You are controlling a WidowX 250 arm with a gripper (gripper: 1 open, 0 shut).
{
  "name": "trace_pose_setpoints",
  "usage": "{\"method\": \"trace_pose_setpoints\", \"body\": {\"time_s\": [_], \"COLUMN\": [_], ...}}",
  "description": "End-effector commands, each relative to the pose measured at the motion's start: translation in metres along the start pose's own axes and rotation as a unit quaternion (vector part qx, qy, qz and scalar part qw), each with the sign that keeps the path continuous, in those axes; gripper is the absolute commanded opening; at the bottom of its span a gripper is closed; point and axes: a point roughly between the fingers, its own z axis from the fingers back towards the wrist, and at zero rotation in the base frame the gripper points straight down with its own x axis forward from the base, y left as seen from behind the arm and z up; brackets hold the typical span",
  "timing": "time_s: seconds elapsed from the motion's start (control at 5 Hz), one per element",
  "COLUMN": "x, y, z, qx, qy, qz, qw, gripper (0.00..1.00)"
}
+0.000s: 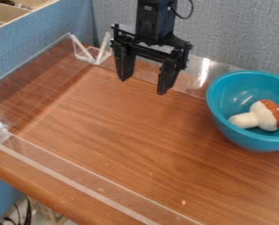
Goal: Remove the mushroom from inside the blue bowl and put it on the table
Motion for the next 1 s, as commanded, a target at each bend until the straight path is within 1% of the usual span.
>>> {"method": "trace_pose_setpoints", "body": {"time_s": [0.0, 0.2, 0.4, 0.6, 0.8], "x": [0.013, 0.039, 0.067, 0.08, 0.08], "y": [-0.022, -0.073, -0.124, -0.155, -0.151], "z": [-0.003, -0.013, -0.022, -0.04, -0.045], "qx": [0.002, 0.003, 0.009, 0.012, 0.012], "qy": [0.001, 0.0, -0.008, -0.002, 0.001], "qz": [-0.064, -0.178, -0.285, -0.313, -0.31], "qw": [0.9979, 0.984, 0.9585, 0.9495, 0.9507], "gripper": [1.0, 1.0, 1.0, 1.0, 1.0]}}
